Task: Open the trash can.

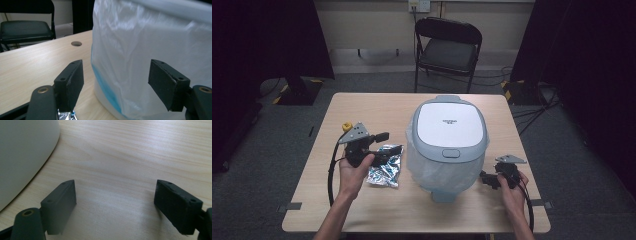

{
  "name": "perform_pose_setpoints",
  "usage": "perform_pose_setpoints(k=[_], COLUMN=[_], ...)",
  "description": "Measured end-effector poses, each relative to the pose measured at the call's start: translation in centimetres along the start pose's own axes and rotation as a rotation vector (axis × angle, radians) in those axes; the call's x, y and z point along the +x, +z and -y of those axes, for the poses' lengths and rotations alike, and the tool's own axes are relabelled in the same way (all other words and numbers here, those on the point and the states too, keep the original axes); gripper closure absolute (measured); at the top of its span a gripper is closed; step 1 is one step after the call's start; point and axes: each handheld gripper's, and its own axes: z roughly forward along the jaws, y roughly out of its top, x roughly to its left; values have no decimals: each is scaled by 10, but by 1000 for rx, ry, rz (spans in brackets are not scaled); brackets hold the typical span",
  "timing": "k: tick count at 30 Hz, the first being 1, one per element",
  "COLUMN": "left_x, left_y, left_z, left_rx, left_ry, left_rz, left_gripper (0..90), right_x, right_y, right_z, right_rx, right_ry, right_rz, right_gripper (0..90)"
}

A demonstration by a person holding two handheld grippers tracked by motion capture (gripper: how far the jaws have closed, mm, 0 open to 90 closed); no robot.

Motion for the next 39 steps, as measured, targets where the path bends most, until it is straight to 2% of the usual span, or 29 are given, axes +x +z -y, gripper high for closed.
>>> perform_pose_setpoints(k=[1, 2, 3, 4, 5, 8, 9, 13, 15, 16, 17, 19, 21, 22, 25, 26, 27, 28, 29, 30, 31, 32, 34, 36, 39], left_x=[-2, -2, -6, -6, -13, -21, -25, -40, -44, -47, -51, -59, -63, -66, -70, -75, -75, -82, -82, -85, -91, -94, -97, -104, -112], left_y=[-5, -5, -8, -8, -11, -11, -12, -12, -12, -11, -10, -6, -2, 1, 4, 6, 6, 10, 10, 12, 18, 22, 24, 31, 37], left_z=[-7, -7, -16, -16, -24, -33, -38, -55, -58, -60, -62, -63, -64, -65, -67, -70, -70, -72, -72, -73, -74, -74, -74, -74, -73], left_rx=[-10, -10, -25, -25, -40, -40, -55, -72, -70, -60, -57, -49, -43, -44, -46, -42, -42, -37, -37, -27, -6, 4, 13, 28, 53], left_ry=[5, 5, 7, 7, 16, 33, 42, 77, 80, 100, 110, 136, 146, 138, 138, 154, 154, 158, 158, 169, 187, 186, 195, 202, 225], left_rz=[26, 26, 55, 55, 79, 86, 91, 126, 137, 141, 146, 154, 158, 176, 189, 214, 214, 247, 247, 248, 268, 283, 283, 309, 318], left_gripper=[276, 276, 276, 278, 285, 299, 255, 240, 240, 240, 301, 295, 291, 286, 282, 279, 276, 276, 276, 276, 300, 315, 320, 331, 334], right_x=[0, 1, 1, 1, 1, 1, 1, 2, 2, 2, 2, 2, 2, 3, 3, 3, 3, 3, 3, 3, 3, 3, 3, 4, 4], right_y=[0, 0, 0, 0, 0, 0, 0, 0, 0, 0, 0, 0, 0, 0, 0, 0, 0, 0, 0, 0, 1, 1, 1, 1, 1], right_z=[0, 0, 0, 0, 0, 0, 0, 0, 0, 0, 0, 0, 0, 0, 0, 0, 0, 0, 0, -1, -1, -1, -1, -1, -1], right_rx=[1, 1, 1, 2, 2, 2, 2, 2, 2, 2, 2, 2, 2, 2, 2, 2, 2, 2, 2, 2, 2, 2, 1, 2, 2], right_ry=[4, 5, 6, 7, 8, 8, 12, 15, 14, 14, 14, 16, 17, 19, 19, 20, 20, 21, 21, 21, 21, 21, 22, 22, 22], right_rz=[3, 4, 4, 4, 5, 5, 9, 12, 12, 12, 12, 13, 15, 17, 17, 18, 18, 18, 18, 18, 20, 21, 23, 23, 22], right_gripper=[169, 169, 168, 168, 167, 167, 167, 167, 167, 167, 167, 166, 166, 166, 166, 165, 165, 164, 164, 163, 160, 159, 158, 156, 154])
